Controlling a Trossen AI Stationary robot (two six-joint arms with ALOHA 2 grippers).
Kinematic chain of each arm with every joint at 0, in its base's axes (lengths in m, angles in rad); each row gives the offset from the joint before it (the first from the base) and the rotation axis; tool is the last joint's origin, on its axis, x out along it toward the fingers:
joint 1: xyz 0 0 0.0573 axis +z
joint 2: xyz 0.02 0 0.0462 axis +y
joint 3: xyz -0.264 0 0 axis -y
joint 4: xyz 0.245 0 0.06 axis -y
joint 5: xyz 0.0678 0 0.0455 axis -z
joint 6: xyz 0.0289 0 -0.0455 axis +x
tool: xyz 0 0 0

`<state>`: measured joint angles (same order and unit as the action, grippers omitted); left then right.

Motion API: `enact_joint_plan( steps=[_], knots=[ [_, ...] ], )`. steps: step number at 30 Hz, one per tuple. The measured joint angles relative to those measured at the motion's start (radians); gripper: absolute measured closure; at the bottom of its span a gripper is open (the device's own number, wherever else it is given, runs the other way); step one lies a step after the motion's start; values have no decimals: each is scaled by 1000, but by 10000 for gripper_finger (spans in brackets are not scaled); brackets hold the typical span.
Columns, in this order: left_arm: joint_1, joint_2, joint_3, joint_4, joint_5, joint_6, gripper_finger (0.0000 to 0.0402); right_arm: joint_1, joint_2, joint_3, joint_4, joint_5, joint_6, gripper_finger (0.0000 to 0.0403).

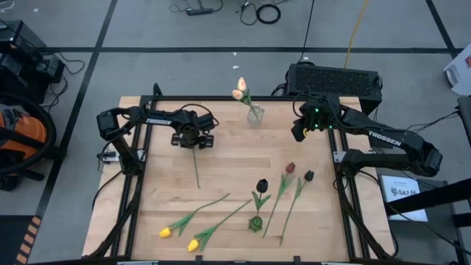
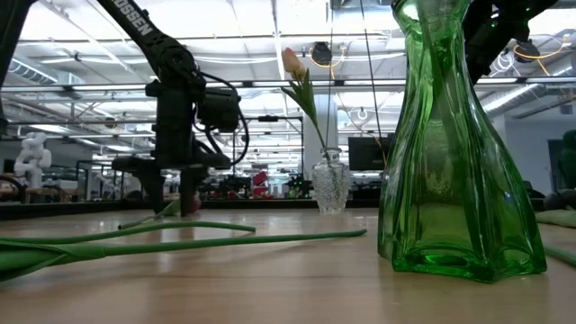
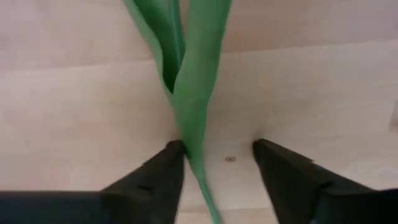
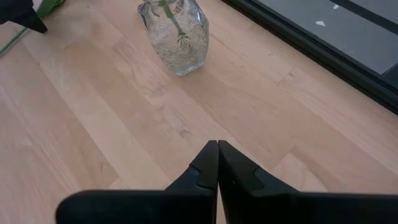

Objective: Sort flowers into vase by color
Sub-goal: Put the left red tulip into the green flower vase

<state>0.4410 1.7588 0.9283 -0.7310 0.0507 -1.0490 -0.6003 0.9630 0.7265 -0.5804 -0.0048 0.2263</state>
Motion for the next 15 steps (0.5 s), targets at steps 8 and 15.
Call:
enact_joint_plan(
  steps=[8, 15],
  knots=[
    [0, 0, 0, 20, -43, 128, 355, 0, 0, 0, -34, 0, 69, 403],
    [-9, -34, 14, 35, -75, 247, 390, 0, -44, 0, -283, -68, 193, 403]
  ],
)
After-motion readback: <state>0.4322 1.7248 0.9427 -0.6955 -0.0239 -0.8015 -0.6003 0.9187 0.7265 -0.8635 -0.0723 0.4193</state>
